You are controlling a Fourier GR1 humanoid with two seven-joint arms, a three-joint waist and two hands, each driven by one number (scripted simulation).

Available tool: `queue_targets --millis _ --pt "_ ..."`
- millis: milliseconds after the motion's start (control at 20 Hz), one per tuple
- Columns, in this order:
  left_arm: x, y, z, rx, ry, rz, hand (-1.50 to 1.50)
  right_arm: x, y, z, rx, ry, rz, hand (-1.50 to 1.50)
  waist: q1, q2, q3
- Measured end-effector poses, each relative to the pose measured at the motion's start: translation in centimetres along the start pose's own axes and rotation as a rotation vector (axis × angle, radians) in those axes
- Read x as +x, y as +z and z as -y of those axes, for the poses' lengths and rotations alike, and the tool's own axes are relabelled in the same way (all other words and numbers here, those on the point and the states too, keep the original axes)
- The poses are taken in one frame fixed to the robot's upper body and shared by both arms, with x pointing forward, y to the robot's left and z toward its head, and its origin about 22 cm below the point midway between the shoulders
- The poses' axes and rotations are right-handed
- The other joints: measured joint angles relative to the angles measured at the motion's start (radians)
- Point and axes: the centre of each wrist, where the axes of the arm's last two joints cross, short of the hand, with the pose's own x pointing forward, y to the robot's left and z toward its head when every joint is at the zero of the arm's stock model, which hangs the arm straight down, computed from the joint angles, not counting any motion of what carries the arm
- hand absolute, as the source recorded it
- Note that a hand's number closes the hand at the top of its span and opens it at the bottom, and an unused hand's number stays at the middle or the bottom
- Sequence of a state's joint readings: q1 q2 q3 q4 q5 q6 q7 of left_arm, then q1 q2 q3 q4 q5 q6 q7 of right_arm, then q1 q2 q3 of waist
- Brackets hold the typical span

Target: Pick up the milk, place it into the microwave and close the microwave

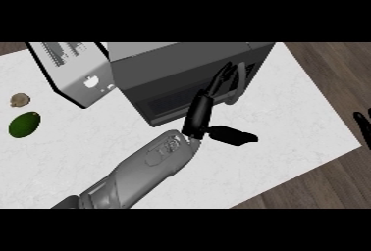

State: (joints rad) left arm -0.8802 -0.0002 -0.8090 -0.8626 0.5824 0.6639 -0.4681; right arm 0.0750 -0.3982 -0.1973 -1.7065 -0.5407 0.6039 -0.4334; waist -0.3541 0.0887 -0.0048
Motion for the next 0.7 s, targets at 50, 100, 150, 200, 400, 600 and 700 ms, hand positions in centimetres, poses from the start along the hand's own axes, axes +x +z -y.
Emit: queue_targets --millis 50,100,150,200,400,600,700 --pt "0.0 -0.1 0.0 0.003 0.0 0.003 -1.5 0.1 -0.2 0.0 0.007 -0.004 0.003 -1.5 -0.003 0.001 0.0" --pt "0.0 -0.1 0.0 0.006 0.002 0.006 -1.5 0.2 -0.4 0.1 0.015 -0.007 0.006 -1.5 -0.007 0.002 0.0" --pt "0.0 -0.2 0.0 0.007 0.004 0.01 -1.5 0.3 -0.6 0.2 0.02 -0.009 0.007 -1.5 -0.011 0.003 0.0" --pt "0.0 -0.3 0.0 0.009 0.004 0.011 -1.5 0.4 -0.7 0.3 0.023 -0.011 0.007 -1.5 -0.016 0.004 0.0" --pt "-0.1 -0.4 -0.1 0.019 0.004 0.026 -1.5 0.7 -1.3 0.6 0.032 -0.018 0.012 -1.5 -0.024 0.007 0.0" --pt "-0.4 -0.4 -0.3 0.035 -0.002 0.042 -1.5 1.0 -1.7 0.9 0.038 -0.017 0.011 -1.5 -0.034 0.008 0.0" --pt "-0.5 -0.4 -0.4 0.04 -0.001 0.049 -1.5 1.2 -1.9 1.1 0.035 -0.016 0.014 -1.5 -0.038 0.009 0.0"
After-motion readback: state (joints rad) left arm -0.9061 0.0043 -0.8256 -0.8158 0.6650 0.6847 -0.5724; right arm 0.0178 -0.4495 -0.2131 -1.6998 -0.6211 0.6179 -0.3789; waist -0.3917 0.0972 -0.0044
